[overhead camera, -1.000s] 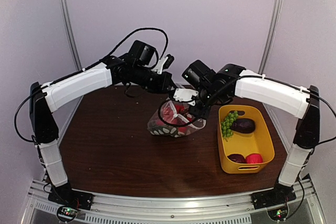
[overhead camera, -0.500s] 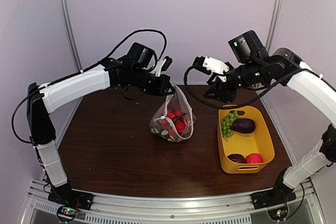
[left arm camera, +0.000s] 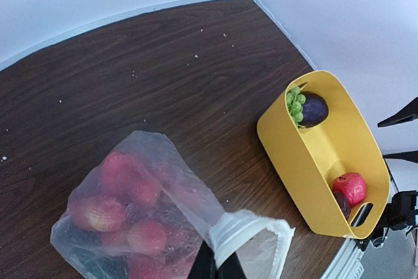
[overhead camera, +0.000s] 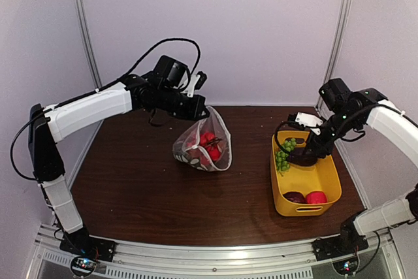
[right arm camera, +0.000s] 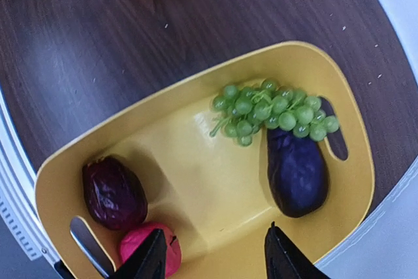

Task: Place the food in the zip-top bag and seal the zipper
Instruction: Pick up the fake fruit from the bin.

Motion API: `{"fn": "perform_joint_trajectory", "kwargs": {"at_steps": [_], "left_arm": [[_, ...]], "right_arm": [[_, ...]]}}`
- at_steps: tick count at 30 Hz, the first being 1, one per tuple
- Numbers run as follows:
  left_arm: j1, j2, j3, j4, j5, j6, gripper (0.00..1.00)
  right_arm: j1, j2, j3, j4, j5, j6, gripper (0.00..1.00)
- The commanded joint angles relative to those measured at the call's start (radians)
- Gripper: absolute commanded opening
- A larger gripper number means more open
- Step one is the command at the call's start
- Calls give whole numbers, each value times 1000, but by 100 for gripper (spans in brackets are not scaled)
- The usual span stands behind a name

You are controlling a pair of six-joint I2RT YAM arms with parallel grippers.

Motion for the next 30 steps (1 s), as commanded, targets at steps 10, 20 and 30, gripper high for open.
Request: {"fn": "perform_joint_trajectory", "kwargs": {"at_steps": [10,20,30], "left_arm": [[4,-1,-28,89,25,-15,0],[4,-7,-51,68,6,-7,0],[4,-7,-58,74,11,-9,0]], "right_arm": [[-36,-112,-366,21,-165,-216,86],[-30,-9,-439,72,-257,-299,77],[12,91,-462,111,-276,-303,80]]}}
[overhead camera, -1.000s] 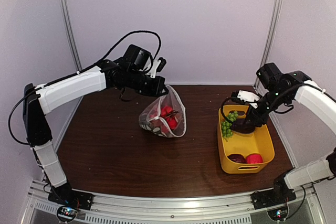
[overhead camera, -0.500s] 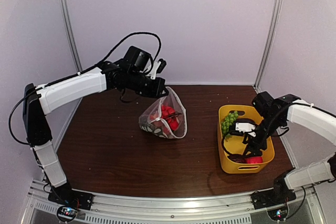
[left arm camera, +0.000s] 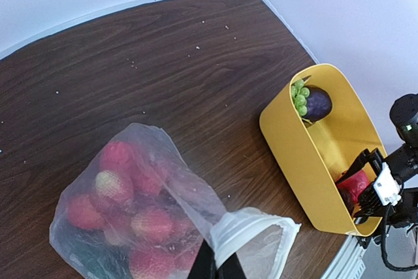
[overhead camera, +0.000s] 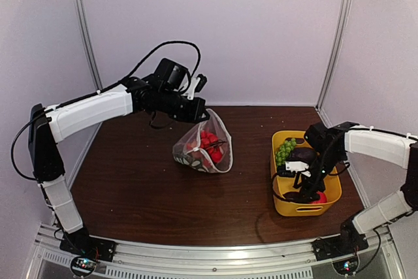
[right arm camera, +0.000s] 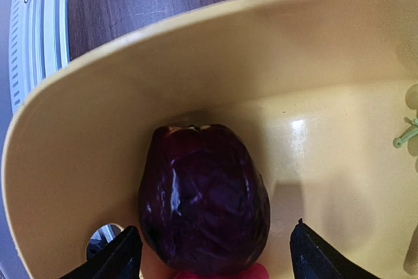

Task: Place the food in the zip-top bag and seal the zipper
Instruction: Pick up the fake fruit from the bin, then place the fake fruit in the bin.

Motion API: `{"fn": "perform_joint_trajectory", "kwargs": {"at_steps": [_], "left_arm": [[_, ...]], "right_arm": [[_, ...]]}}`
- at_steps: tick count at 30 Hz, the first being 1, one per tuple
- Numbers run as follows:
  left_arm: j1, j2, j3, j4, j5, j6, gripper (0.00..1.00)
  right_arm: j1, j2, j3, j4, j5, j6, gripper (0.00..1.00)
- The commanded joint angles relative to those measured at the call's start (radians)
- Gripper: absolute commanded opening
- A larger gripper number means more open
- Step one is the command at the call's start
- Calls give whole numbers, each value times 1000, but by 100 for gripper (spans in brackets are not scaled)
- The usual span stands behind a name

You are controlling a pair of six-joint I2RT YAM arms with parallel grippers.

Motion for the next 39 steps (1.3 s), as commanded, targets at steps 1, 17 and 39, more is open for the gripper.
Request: {"fn": "perform_joint_trajectory", "kwargs": {"at_steps": [1,17,39], "left_arm": [[4,-7,-8,51,4,-1,0],[4,-9,-20,51,11,0,0],[5,-9,-17,53,15,8,0]], "right_arm": [[28,41,-23,46,-20,-3,80],[46,86,14,31,69,29,52],[0,-65,262,-133,143,58,43]]}}
